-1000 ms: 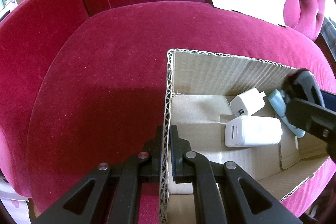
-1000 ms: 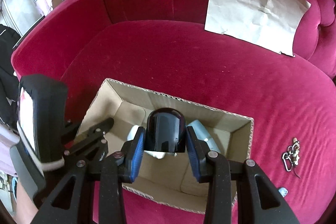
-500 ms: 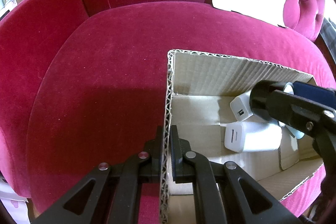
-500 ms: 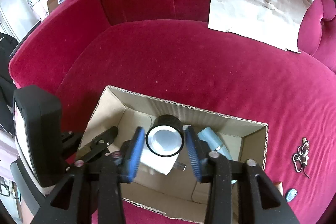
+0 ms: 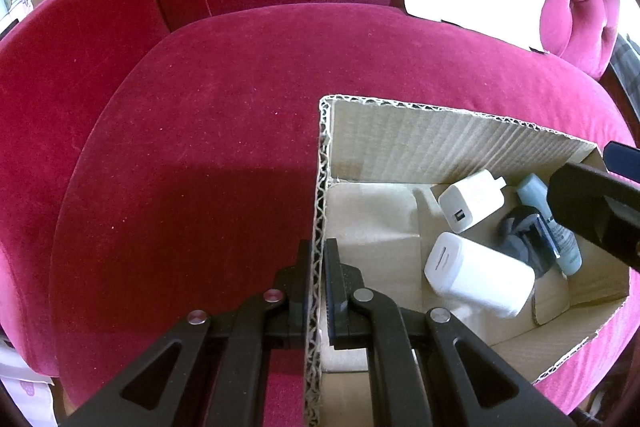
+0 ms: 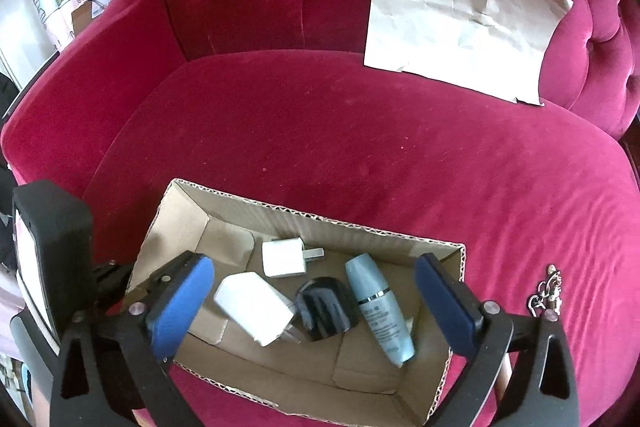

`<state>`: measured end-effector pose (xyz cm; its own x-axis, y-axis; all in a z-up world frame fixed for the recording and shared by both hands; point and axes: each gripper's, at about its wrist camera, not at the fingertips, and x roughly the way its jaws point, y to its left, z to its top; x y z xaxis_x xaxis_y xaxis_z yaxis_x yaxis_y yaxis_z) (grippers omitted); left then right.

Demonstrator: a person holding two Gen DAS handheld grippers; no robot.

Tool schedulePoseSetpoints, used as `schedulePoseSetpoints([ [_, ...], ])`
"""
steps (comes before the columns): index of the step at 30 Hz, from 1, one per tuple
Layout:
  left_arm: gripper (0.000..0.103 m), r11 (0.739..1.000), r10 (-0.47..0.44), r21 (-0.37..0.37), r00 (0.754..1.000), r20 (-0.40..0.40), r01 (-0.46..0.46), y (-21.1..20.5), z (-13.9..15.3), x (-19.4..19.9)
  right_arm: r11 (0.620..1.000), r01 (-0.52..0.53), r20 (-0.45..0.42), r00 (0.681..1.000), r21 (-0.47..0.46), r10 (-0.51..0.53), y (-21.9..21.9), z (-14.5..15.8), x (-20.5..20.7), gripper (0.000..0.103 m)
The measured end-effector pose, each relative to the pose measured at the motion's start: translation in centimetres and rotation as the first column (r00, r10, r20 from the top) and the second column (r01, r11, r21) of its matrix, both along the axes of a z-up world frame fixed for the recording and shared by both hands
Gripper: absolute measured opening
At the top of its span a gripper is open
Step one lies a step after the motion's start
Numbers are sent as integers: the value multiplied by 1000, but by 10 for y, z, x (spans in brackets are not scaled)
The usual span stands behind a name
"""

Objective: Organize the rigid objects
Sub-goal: 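Open the right tool to release the black cap in the box, then withdraw the right tool toward the brown lipstick tube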

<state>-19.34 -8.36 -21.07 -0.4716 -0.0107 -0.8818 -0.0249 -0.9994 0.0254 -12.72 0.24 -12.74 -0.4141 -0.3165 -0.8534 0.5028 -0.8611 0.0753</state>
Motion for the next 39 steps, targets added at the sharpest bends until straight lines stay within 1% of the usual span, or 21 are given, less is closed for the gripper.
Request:
schedulePoseSetpoints([
  [7,5,1000,-2,-3,1000,0,2,-1,1,2,1000,0,-6,1000,9,0,6,2,-1,103],
  [14,5,1000,0,-3,1000,-1,0,-3,3,7,1000,-3,-23,1000,8,3,25,9,0,103],
  [23,5,1000,3,-2,1000,-3,-3,-5,4,12,1000,6,-43,999,16,-5,55,19,-2,103],
  [39,5,1000,4,-6,1000,-3,-4,-6,4,14,999,29,-52,998,43,-26,110,16,-7,103],
])
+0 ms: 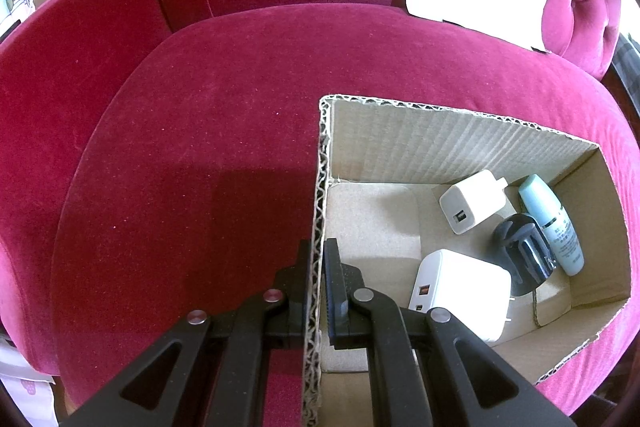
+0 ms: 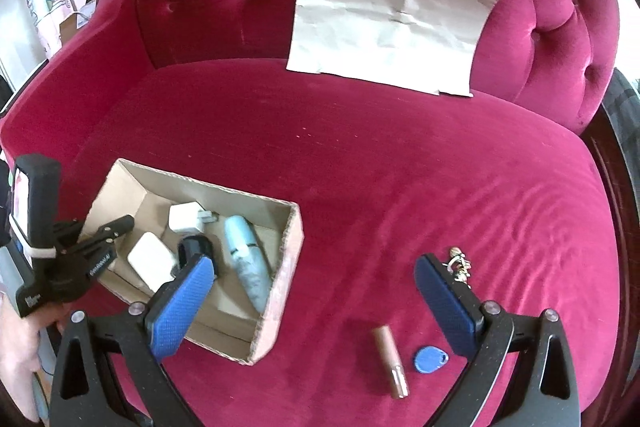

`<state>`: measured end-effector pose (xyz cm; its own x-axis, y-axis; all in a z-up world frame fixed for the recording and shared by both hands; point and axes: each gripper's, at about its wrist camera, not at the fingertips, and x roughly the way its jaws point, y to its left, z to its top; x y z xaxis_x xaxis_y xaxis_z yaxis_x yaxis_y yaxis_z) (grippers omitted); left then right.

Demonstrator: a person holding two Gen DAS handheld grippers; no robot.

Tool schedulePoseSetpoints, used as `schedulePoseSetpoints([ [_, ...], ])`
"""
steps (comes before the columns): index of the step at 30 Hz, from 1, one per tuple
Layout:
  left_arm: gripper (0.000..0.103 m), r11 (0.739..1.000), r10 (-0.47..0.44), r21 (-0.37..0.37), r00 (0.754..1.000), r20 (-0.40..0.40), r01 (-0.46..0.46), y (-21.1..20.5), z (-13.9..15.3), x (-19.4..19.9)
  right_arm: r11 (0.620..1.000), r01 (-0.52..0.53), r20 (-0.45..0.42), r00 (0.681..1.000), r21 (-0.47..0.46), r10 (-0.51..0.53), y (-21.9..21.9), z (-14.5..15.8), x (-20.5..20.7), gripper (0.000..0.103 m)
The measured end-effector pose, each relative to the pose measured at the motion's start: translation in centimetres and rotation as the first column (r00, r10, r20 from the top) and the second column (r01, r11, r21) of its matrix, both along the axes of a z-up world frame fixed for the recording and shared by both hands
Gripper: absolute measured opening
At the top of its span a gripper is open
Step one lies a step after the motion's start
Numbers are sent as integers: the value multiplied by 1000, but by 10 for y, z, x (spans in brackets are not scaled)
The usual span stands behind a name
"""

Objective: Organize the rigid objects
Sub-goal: 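Withdraw the right tool toward the brown lipstick tube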

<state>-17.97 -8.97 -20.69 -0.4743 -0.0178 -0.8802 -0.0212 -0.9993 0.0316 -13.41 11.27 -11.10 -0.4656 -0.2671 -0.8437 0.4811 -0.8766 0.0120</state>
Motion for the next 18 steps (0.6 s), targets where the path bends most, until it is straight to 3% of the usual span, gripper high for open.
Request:
schedulePoseSetpoints([
  [18,5,1000,1,-2,1000,-2,-1,0,0,1,999,4,19,1000,47,-5,49,-25,2,103],
])
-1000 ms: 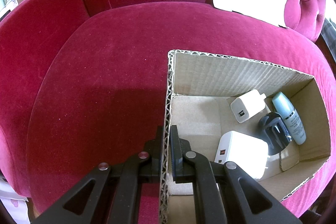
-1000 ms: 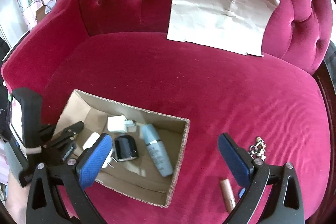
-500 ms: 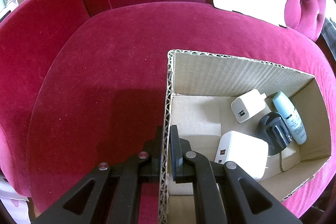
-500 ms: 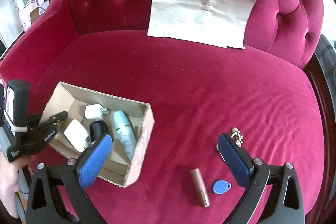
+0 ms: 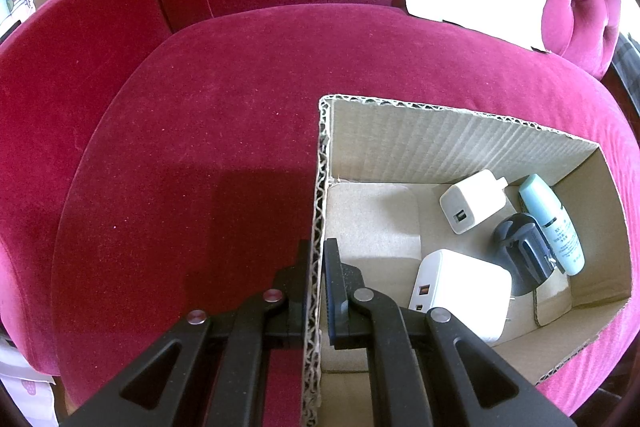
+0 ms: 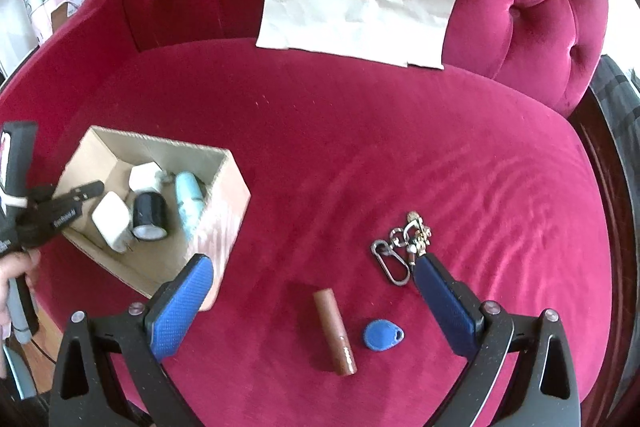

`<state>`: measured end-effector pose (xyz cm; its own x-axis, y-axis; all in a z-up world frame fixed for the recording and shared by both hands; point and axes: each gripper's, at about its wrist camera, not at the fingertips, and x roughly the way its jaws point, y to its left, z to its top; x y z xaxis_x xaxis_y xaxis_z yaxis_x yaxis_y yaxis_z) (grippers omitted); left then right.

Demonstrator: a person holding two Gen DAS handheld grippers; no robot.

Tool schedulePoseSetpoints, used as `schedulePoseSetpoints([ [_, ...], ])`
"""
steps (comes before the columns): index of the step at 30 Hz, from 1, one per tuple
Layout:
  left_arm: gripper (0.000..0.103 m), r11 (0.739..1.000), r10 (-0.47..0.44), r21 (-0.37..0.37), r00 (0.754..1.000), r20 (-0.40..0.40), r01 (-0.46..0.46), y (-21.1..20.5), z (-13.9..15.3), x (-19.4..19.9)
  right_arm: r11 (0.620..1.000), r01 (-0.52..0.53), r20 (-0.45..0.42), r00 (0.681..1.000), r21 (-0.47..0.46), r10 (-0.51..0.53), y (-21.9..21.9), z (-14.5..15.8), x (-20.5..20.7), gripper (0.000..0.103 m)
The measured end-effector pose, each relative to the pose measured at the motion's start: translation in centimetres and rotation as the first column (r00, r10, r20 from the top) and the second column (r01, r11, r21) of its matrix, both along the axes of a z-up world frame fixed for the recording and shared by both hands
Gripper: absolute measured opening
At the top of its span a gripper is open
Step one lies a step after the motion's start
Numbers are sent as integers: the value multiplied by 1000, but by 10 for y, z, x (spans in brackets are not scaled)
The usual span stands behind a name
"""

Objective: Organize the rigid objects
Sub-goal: 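Withdraw the right tool toward the brown lipstick tube, then close the right tool on the brown lipstick tube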

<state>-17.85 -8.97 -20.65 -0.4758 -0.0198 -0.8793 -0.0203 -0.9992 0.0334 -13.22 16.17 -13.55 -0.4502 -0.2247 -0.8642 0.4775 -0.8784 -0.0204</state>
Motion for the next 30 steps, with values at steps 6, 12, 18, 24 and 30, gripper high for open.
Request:
schedulePoseSetpoints([
  [6,5,1000,0,0,1000,0,0,0,0,0,1000,-15,16,1000,11,15,10,-18,3,103],
  [12,5,1000,0,-2,1000,0,0,0,0,0,999,-52,7,999,12,52,13,-35,7,103],
  [18,5,1000,-1,-3,1000,1,1,0,0,1,998,-62,7,998,31,62,18,-57,10,103],
  [24,5,1000,0,-3,1000,0,0,0,0,1,997,-80,-10,997,14,81,25,-67,12,103],
  [30,5,1000,0,-3,1000,1,0,0,0,1,995,-101,-13,995,4,101,28,-73,12,100],
])
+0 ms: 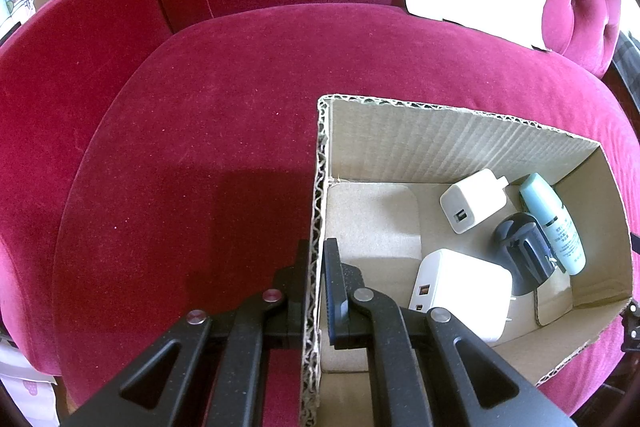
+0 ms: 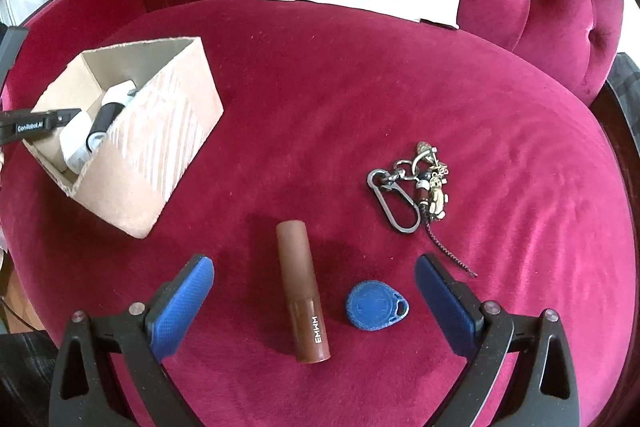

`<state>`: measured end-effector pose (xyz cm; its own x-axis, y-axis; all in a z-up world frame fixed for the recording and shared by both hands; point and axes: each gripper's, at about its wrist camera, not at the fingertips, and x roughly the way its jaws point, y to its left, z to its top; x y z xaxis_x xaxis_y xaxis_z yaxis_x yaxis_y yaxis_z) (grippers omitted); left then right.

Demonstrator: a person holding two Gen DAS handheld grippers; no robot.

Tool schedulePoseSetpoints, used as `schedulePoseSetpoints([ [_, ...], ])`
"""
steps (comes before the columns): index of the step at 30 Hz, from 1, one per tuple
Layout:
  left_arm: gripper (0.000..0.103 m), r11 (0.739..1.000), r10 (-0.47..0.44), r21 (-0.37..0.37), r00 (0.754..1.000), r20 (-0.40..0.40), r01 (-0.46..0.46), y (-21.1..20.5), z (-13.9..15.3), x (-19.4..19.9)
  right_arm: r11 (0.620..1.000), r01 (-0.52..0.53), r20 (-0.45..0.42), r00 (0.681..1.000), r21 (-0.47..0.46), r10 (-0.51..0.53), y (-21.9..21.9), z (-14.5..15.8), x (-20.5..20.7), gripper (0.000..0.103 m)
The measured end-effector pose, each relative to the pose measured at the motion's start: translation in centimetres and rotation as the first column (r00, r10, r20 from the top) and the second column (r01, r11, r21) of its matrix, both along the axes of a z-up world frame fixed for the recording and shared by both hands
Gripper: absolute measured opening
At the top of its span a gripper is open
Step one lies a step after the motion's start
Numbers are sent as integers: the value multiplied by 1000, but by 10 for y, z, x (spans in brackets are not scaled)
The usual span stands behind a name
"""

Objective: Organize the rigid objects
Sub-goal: 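Close the right tool on the brown lipstick tube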

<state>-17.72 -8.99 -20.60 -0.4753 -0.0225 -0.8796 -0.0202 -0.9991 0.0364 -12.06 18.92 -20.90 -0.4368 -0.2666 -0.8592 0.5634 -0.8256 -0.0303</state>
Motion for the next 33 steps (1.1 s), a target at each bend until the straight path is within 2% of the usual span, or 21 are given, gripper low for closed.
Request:
schedulePoseSetpoints([
  [7,5,1000,0,0,1000,0,0,0,0,1,1000,-10,-6,1000,-13,10,-1,3,3,77],
  [10,5,1000,0,-1,1000,0,0,0,0,1,1000,-21,3,1000,-3,21,-3,1,4,56],
  [12,5,1000,0,-1,1000,0,0,0,0,1,1000,-22,6,1000,6,22,-4,0,3,36],
  [13,5,1000,0,-1,1000,0,0,0,0,1,1000,-29,13,999,2,29,-5,0,3,31],
  [14,5,1000,0,-1,1000,0,0,0,0,1,999,-36,16,999,3,36,-6,1,4,17],
  [33,5,1000,0,-2,1000,0,0,-1,1,2,1000,-18,17,1000,19,18,-13,13,3,16],
])
